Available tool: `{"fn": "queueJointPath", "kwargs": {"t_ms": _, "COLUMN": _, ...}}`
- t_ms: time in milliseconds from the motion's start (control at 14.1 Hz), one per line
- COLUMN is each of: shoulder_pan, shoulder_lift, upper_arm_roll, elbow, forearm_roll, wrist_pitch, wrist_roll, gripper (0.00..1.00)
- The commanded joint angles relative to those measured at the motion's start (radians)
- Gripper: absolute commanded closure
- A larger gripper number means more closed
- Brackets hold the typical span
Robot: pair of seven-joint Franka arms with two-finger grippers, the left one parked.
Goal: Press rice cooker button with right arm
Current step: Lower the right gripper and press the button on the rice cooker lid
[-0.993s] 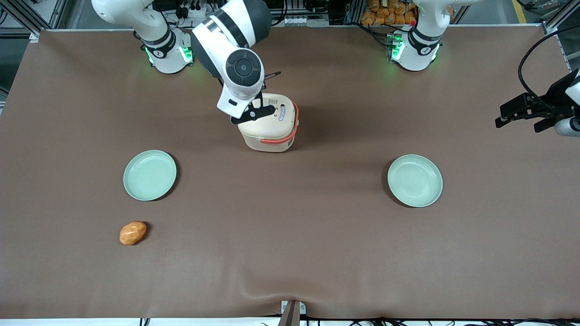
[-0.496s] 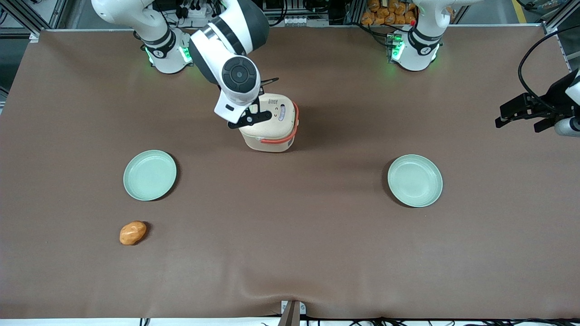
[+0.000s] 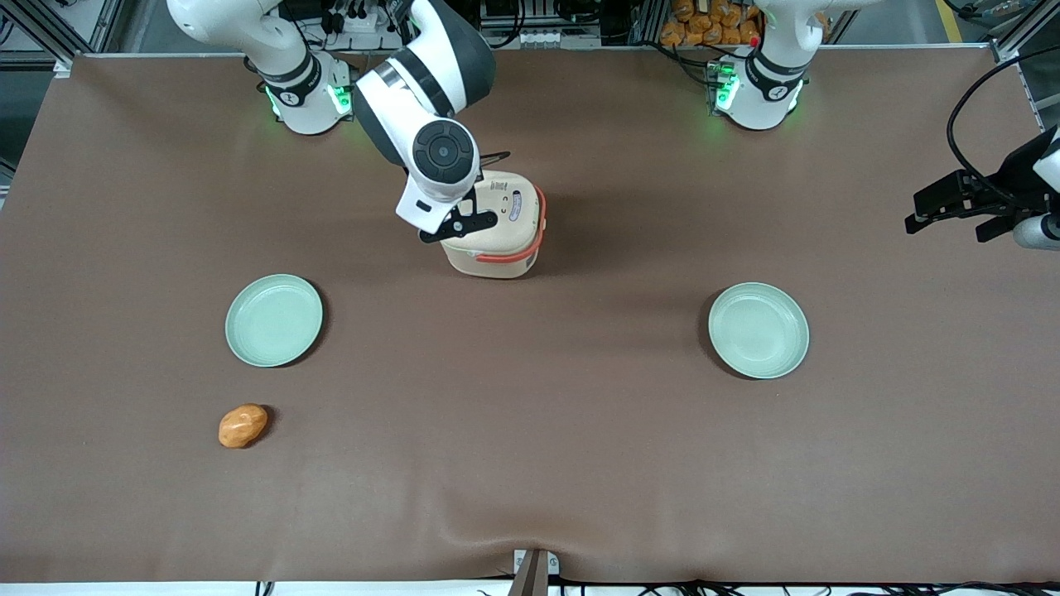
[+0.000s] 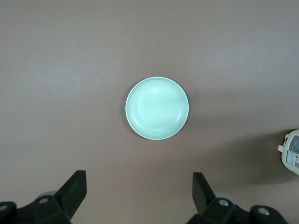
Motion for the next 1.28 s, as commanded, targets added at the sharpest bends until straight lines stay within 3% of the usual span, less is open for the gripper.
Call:
{"fn": "queueJointPath", "kwargs": {"t_ms": 0, "shoulder_pan": 0.0, "shoulder_lift": 0.003, "upper_arm_roll": 0.002, "elbow": -0.007, "forearm_roll": 0.012, "wrist_pitch": 0.01, "wrist_roll": -0.008, "gripper": 1.0}}
{"fn": "queueJointPath", "kwargs": {"t_ms": 1206, "shoulder_pan": 0.009, "shoulder_lift": 0.05, "upper_arm_roll": 0.002, "elbow": -0.007, "forearm_roll": 0.014, "wrist_pitch": 0.07, "wrist_roll": -0.008, "gripper": 0.99}}
